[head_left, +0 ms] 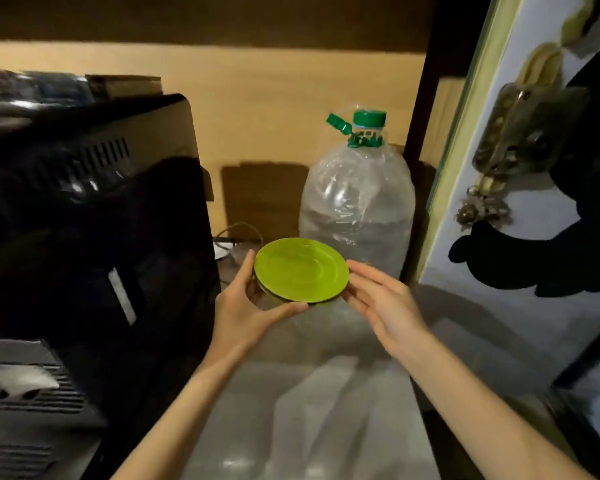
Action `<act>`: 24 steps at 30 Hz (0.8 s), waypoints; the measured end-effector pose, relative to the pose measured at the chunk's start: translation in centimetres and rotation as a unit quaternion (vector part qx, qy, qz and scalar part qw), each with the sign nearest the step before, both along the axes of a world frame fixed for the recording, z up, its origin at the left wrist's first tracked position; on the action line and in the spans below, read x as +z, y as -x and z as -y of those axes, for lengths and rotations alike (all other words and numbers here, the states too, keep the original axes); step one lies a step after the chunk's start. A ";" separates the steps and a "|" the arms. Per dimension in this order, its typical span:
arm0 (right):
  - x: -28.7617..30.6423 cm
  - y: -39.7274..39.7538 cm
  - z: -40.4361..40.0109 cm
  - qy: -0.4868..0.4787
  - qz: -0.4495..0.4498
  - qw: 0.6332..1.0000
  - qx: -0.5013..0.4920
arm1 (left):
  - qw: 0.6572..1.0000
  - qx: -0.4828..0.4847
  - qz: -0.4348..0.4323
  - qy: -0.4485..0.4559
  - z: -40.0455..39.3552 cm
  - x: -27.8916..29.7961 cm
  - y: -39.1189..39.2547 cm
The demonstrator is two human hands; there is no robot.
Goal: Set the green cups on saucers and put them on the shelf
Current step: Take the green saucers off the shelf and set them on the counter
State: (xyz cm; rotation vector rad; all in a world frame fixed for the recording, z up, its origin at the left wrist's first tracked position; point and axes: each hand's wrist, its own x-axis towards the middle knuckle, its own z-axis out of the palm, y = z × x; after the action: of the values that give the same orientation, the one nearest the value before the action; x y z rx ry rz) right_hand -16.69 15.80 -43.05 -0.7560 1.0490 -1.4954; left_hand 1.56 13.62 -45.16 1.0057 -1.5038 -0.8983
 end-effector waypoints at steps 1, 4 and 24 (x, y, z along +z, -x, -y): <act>-1.6 -0.1 0.1 -0.015 -0.003 1.000 0.003 | 1.000 -0.002 0.012 -0.018 -0.1 -1.5 -0.2; -5.6 -0.3 0.5 -0.043 -0.010 0.999 0.021 | 0.997 0.004 0.042 -0.062 -0.4 -5.0 -0.5; -22.5 -2.3 4.0 -0.169 -0.251 0.951 0.062 | 0.921 0.060 0.345 -0.171 0.6 -17.5 -3.5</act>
State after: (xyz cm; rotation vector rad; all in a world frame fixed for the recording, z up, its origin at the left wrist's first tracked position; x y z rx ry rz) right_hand -14.34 11.78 -65.51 -0.9584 1.5601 -0.9935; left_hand 5.03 13.01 -62.61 1.7872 -1.8620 -0.7646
